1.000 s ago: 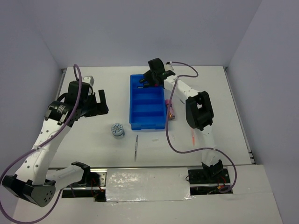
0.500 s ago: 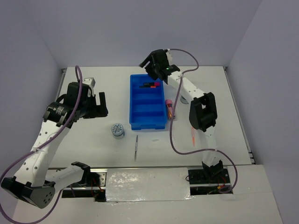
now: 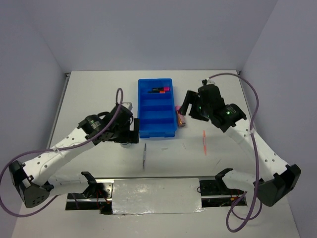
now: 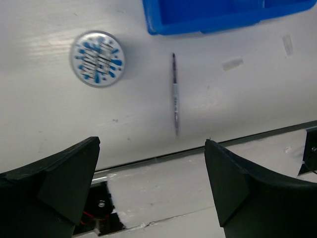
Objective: Sort the stationery into containers
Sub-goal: Pick up the pen from the center of the board.
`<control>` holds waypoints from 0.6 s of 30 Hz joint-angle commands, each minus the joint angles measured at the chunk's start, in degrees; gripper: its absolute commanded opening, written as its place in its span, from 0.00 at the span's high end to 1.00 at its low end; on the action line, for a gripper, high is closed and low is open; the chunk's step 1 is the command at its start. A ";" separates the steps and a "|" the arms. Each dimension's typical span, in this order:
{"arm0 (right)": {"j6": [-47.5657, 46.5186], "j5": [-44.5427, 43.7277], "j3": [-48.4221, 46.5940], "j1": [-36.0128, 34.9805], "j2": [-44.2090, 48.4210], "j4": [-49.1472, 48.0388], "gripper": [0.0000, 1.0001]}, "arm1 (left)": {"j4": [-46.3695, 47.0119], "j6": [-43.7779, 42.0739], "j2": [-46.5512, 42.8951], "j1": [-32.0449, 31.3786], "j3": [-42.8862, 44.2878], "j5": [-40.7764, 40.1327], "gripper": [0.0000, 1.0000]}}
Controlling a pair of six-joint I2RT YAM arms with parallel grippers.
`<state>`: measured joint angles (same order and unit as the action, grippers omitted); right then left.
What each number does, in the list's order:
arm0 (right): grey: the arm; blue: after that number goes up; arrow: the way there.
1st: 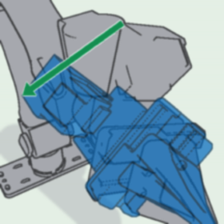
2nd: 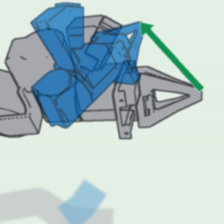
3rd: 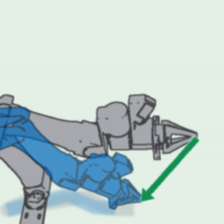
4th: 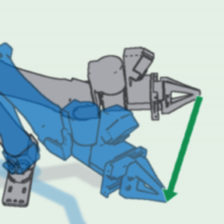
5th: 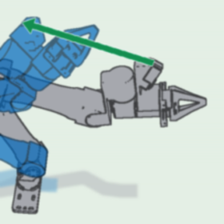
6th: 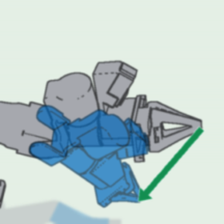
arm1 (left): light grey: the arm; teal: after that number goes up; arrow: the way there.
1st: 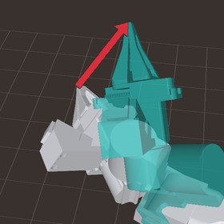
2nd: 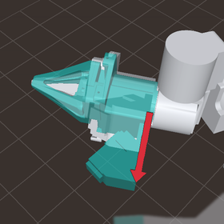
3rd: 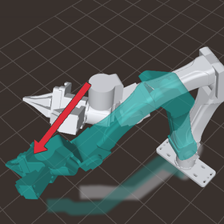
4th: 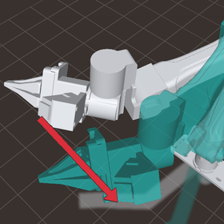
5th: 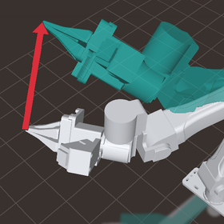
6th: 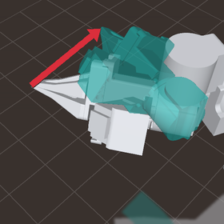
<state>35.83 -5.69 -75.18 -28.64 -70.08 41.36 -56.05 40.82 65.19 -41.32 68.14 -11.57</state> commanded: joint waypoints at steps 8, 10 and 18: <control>-0.59 -5.64 10.93 -0.18 14.36 11.89 0.14 | 13.95 12.44 13.81 -14.13 -7.84 -2.93 0.05; -1.20 -5.82 10.49 -0.18 16.46 13.12 0.14 | 15.09 12.79 17.33 -14.49 -8.63 -3.54 0.10; -2.00 -4.16 10.93 -0.18 22.88 16.29 0.16 | 21.68 14.29 24.28 -16.95 -13.46 -5.56 0.23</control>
<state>34.79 -9.85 -62.96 -28.77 -49.21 55.37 -38.02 53.06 87.90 -57.49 55.86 -15.09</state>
